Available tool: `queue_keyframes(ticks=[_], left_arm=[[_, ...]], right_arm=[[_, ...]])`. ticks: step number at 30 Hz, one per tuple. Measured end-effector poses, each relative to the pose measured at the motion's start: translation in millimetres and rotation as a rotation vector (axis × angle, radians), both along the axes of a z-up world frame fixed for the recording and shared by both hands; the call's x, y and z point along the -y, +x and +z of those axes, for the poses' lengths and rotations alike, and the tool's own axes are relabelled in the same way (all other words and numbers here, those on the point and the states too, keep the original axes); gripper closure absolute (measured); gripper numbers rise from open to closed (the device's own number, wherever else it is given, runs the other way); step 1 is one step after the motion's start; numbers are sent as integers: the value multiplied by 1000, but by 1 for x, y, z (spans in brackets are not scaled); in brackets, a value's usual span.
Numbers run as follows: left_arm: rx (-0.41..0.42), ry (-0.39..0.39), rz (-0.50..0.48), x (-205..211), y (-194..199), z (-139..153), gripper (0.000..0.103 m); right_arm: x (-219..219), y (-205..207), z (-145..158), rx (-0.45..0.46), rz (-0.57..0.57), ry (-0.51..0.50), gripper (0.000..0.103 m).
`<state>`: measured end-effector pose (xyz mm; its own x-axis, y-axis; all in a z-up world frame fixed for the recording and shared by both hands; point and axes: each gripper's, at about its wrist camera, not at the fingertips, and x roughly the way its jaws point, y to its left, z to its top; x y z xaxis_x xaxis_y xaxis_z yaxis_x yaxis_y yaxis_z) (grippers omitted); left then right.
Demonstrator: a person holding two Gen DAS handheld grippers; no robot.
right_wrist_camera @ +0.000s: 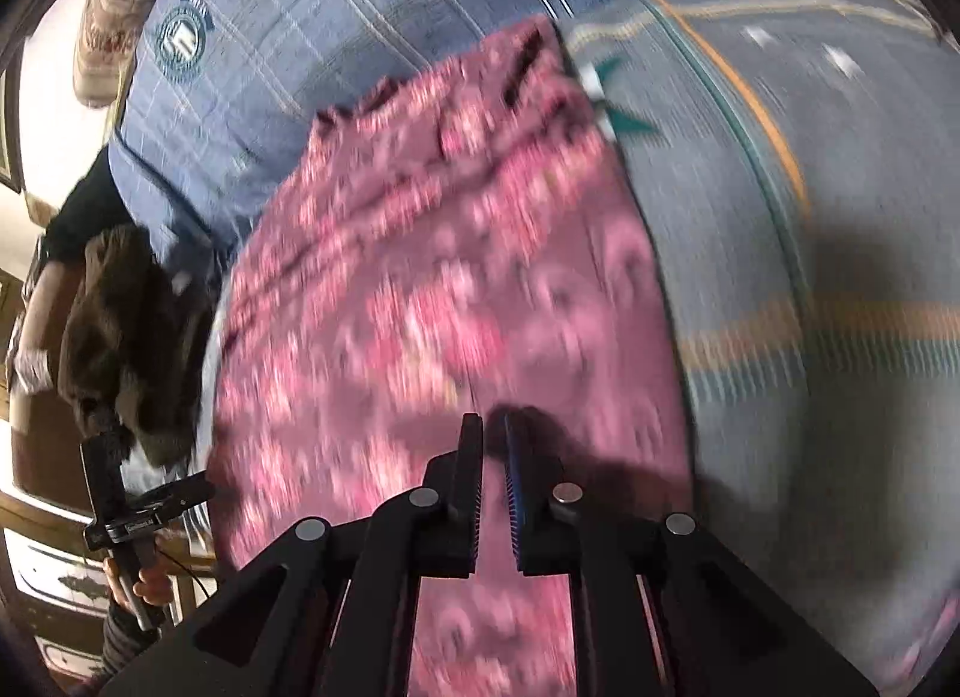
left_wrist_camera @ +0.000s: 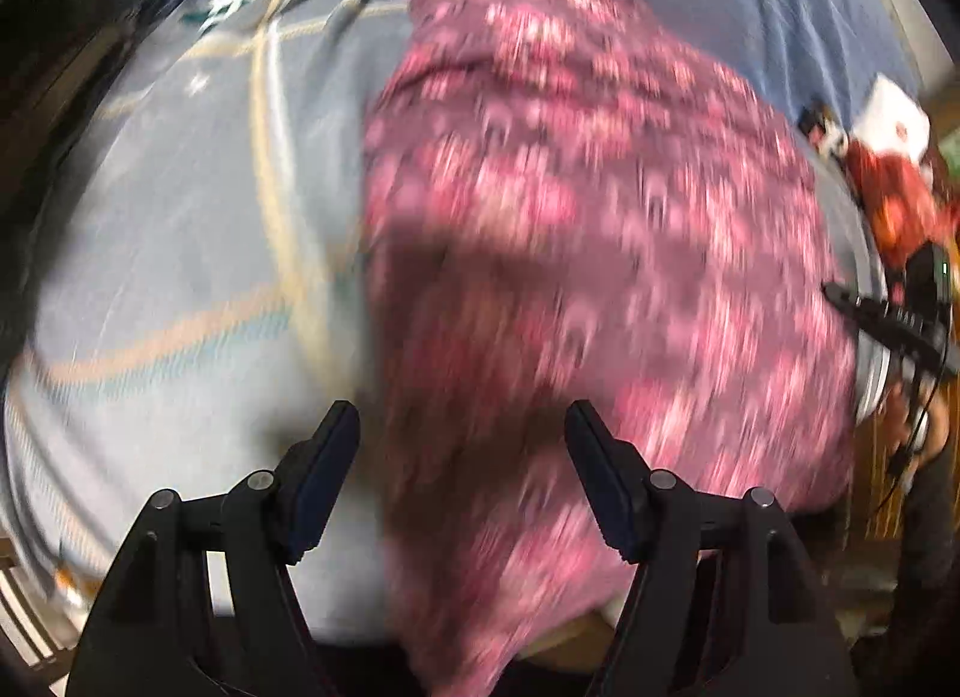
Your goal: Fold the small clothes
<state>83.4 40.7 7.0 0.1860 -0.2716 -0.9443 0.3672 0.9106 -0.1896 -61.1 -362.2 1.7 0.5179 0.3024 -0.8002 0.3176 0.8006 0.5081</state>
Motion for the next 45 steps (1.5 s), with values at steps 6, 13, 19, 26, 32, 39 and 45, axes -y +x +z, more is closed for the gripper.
queue_keyframes(ticks=[6, 13, 19, 26, 32, 39, 45], left_arm=[[-76, -10, 12, -33, -53, -24, 33], [-126, -34, -35, -31, -84, -37, 32], [-175, -44, -51, -20, -85, -51, 33], [-264, -131, -26, -33, -88, -55, 95], [-186, -271, -39, -43, -89, -24, 98], [-98, -447, -18, -46, -69, 12, 98], [-56, -518, 85, -47, -28, 26, 98]], right_arm=[[-6, -56, -1, -23, -31, -17, 94], [5, -121, 22, -55, -84, -177, 53], [-9, -150, 5, -49, 21, -84, 51], [-43, -136, -10, -89, 230, -146, 98], [-36, -138, 29, 88, 236, -59, 98], [-28, -114, 63, 255, 143, 49, 98], [-12, -79, 83, 337, 72, 92, 98]])
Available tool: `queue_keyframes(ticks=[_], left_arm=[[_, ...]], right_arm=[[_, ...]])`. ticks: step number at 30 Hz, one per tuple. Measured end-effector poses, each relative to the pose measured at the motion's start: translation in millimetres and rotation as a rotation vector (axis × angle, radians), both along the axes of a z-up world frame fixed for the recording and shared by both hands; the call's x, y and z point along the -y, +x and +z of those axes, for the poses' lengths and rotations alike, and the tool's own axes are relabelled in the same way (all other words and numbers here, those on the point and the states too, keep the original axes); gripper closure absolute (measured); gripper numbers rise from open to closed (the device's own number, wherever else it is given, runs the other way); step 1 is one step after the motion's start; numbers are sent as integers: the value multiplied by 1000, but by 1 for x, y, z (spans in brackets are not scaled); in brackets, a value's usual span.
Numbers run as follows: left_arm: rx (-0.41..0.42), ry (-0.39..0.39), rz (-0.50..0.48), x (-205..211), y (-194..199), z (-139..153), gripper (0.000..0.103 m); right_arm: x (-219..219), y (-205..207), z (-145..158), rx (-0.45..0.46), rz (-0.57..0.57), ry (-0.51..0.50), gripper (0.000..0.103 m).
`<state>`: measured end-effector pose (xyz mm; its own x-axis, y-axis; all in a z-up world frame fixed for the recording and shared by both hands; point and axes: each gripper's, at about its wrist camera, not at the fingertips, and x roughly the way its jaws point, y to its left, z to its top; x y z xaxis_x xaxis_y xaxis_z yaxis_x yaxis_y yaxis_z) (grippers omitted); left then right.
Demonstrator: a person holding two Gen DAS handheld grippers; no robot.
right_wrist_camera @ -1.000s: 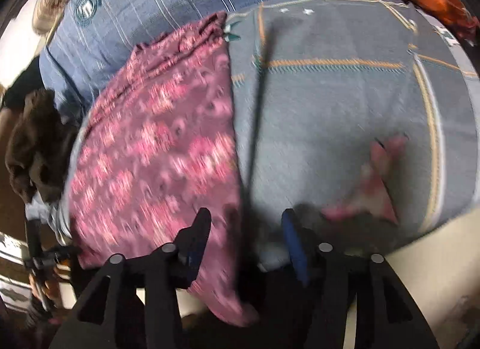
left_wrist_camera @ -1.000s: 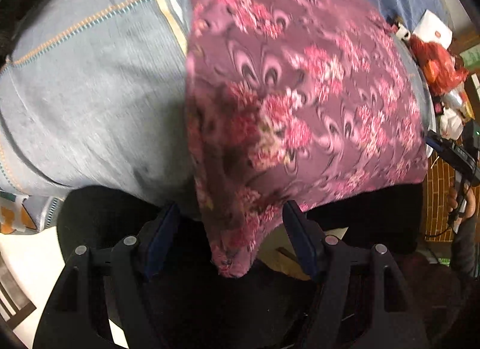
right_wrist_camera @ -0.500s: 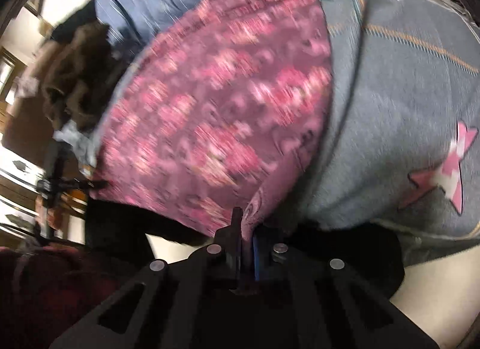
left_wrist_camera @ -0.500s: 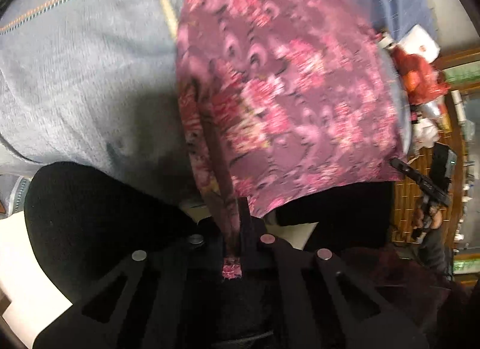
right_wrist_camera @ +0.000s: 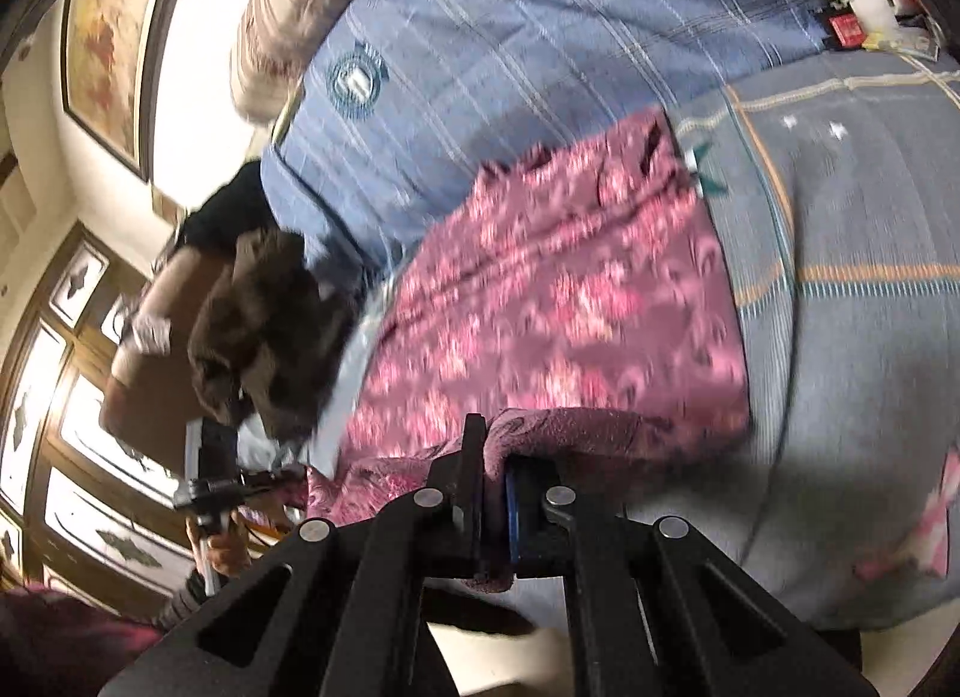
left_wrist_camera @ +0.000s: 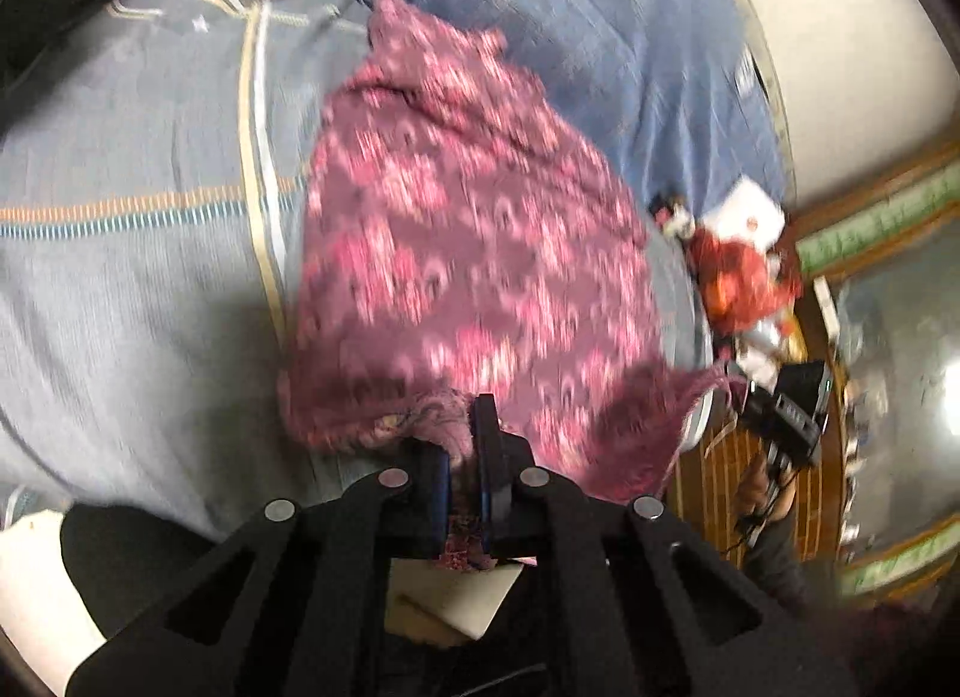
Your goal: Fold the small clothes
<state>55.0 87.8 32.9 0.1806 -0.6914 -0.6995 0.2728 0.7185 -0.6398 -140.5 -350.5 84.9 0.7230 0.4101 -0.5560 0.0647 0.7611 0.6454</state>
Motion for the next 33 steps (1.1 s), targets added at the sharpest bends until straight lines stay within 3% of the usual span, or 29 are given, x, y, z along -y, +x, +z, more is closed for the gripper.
queue_keyframes(ticks=[12, 19, 26, 30, 33], left_arm=[[23, -68, 201, 7, 116, 20, 98], [11, -74, 254, 39, 201, 22, 98], [-32, 15, 277, 68, 267, 0, 98], [-57, 63, 310, 78, 294, -14, 98], [-121, 77, 320, 79, 304, -25, 98]], right_arm=[[57, 91, 13, 76, -141, 72, 98], [99, 170, -9, 52, -260, 157, 98], [129, 227, -49, -32, -356, 206, 98], [143, 245, -66, -33, -423, 261, 98], [149, 255, -78, -83, -436, 315, 93]])
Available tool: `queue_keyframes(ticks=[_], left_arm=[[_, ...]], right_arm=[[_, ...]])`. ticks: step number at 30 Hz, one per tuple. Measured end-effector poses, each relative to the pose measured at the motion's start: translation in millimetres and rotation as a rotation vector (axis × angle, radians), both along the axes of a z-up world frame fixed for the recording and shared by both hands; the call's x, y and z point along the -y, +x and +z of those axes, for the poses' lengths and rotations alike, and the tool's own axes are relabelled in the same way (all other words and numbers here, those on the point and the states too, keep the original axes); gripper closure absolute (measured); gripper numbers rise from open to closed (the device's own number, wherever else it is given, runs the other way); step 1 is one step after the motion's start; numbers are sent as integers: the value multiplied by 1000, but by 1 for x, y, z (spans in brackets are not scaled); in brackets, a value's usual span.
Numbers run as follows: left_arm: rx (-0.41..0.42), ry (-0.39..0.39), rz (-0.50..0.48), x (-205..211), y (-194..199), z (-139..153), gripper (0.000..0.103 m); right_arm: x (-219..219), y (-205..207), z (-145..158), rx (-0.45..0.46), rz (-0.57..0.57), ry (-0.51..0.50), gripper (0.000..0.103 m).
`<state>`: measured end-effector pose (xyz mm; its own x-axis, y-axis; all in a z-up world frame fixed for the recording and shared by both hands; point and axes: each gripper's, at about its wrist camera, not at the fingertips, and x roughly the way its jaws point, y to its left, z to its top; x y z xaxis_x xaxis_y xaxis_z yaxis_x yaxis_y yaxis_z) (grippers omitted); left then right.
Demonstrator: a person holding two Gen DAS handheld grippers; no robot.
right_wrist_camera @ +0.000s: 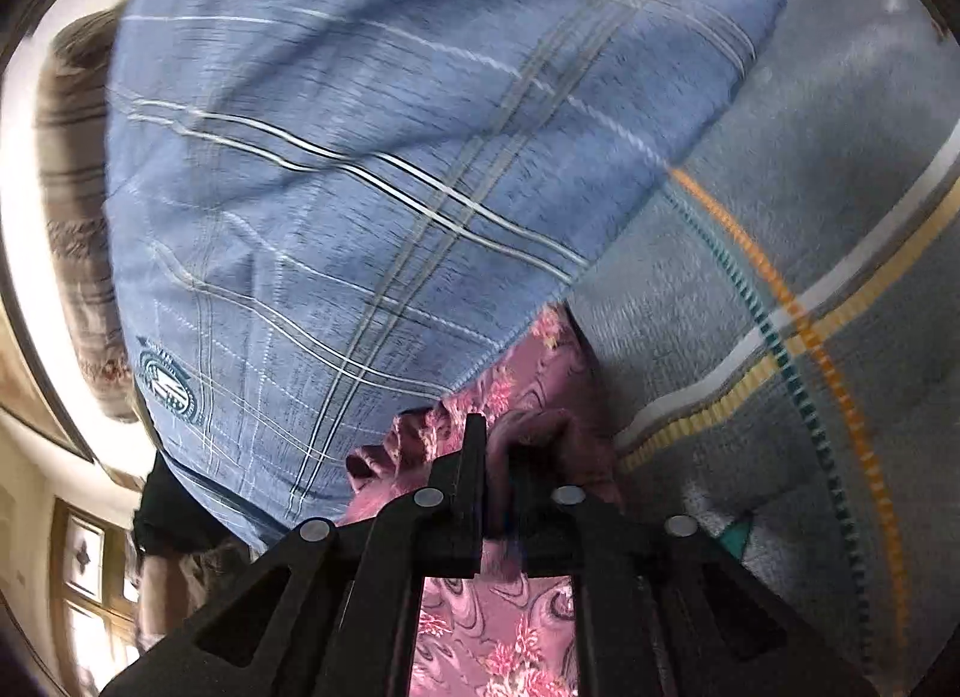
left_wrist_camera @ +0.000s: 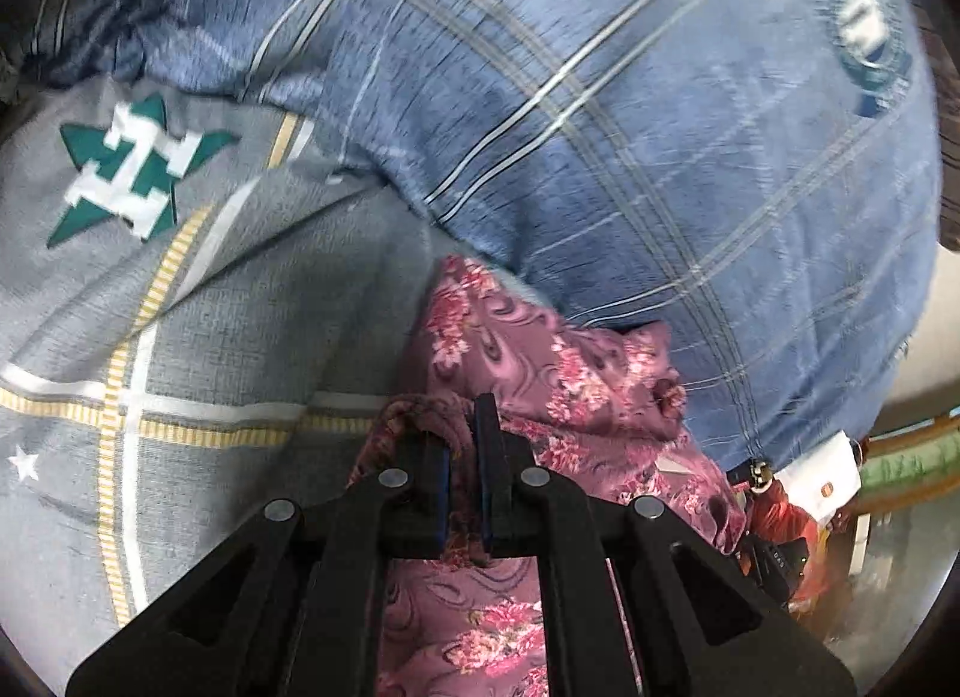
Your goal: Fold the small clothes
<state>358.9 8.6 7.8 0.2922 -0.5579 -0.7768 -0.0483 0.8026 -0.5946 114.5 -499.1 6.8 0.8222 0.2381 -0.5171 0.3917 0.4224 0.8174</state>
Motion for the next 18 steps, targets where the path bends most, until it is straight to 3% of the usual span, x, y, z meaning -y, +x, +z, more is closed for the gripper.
queue_keyframes(ticks=[2, 4, 6, 7, 10, 13, 18], left_arm=[[-8, -69, -5, -7, -1, 1, 94], [19, -123, 12, -21, -5, 9, 82], [72, -127, 59, -38, -10, 20, 50], [101, -124, 78, -47, -13, 25, 47], [112, -102, 34, -52, -17, 28, 43], [94, -24, -42, -36, -20, 17, 41], [47, 61, -117, -5, -15, -6, 41]], right_arm=[[5, -4, -1, 22, -15, 47, 93], [13, -12, 5, 91, -30, 79, 88], [21, -26, 14, 125, -80, 37, 67], [23, -31, 19, 115, -98, -4, 63], [23, -30, 27, 40, -69, -122, 62], [13, -13, 30, -49, -17, -231, 61], [-7, 27, 17, -149, 57, -306, 57]])
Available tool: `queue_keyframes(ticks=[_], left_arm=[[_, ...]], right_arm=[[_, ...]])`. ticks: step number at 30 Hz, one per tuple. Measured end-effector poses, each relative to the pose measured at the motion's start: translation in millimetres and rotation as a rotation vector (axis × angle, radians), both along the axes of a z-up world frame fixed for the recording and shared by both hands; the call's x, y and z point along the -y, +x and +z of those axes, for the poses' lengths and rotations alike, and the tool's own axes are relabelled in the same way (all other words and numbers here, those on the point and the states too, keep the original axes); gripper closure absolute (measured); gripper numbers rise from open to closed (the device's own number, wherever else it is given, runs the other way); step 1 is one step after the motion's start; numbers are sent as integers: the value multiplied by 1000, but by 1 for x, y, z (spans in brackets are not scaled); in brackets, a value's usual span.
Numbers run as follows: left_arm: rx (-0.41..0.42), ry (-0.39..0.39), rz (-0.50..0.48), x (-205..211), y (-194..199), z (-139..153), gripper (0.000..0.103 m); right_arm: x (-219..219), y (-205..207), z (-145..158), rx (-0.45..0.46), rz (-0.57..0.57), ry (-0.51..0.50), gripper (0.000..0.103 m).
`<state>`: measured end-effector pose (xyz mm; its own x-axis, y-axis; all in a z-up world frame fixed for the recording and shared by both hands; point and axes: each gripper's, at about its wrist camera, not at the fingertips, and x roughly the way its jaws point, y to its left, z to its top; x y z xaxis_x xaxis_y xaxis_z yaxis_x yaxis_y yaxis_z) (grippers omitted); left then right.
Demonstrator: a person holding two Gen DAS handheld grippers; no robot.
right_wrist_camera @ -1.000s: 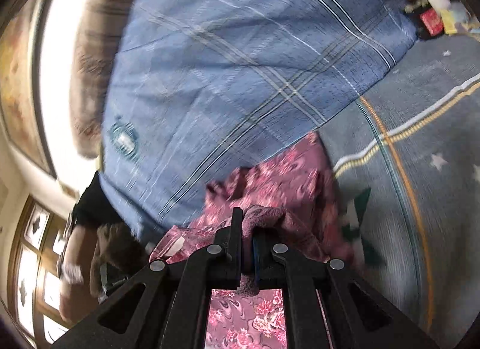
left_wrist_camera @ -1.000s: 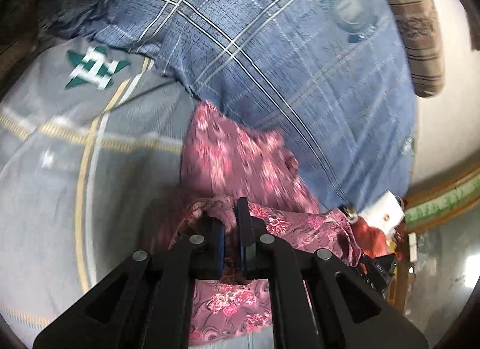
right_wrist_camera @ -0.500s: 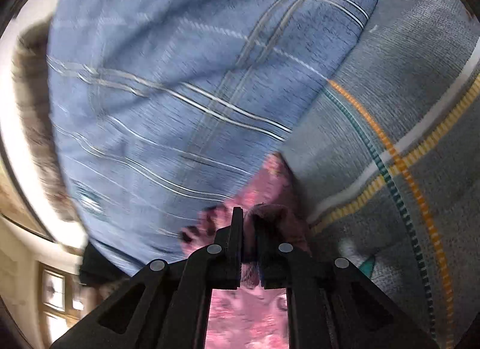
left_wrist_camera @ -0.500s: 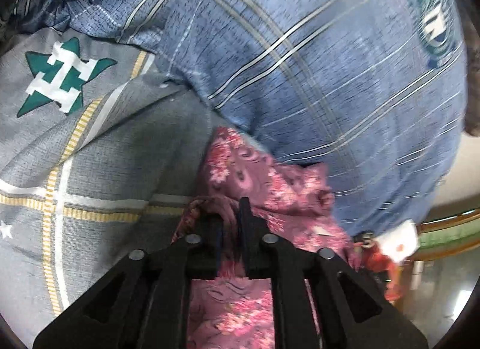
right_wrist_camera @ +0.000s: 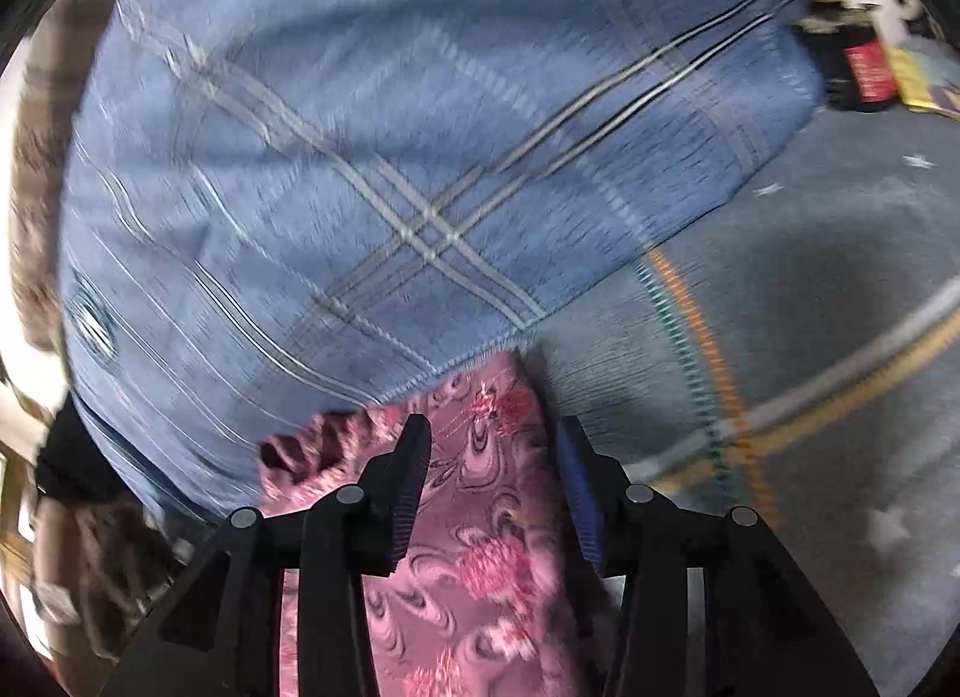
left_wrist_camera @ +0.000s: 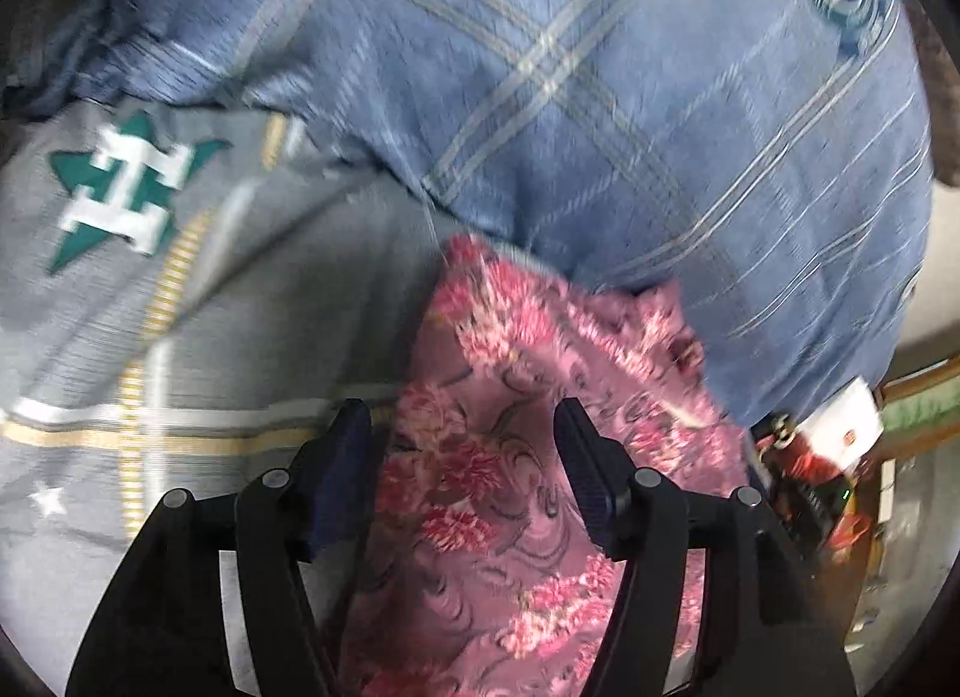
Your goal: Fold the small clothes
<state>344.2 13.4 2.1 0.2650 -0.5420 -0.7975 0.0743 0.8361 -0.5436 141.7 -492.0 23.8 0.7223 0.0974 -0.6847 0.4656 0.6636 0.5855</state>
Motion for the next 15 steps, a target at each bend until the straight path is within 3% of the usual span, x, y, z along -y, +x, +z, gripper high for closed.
queue_keyframes(ticks=[1, 2, 3, 5, 8, 10, 12, 15], left_arm=[[3, 5, -11, 6, 0, -2, 43], [22, 14, -24, 11, -2, 0, 53], [57, 32, -39, 16, -3, 5, 77], [147, 88, -69, 23, -10, 20, 99], [242, 124, -32, 19, -9, 36, 100], [244, 156, 13, 16, 0, 35, 100], [215, 226, 43, 15, 9, 24, 100], [199, 390, 91, 16, 14, 10, 100]], right_arm=[[-5, 7, -4, -21, 7, -14, 58], [-11, 14, -4, -29, 27, -46, 74], [-15, 18, -1, -26, 55, -77, 97], [-25, 21, 14, 15, 92, -161, 98], [-20, 12, 43, 168, 52, -188, 99], [-7, 9, 43, 186, -7, -166, 99], [7, 11, 30, 141, -62, -135, 99], [13, 24, -2, -35, -84, -120, 98]])
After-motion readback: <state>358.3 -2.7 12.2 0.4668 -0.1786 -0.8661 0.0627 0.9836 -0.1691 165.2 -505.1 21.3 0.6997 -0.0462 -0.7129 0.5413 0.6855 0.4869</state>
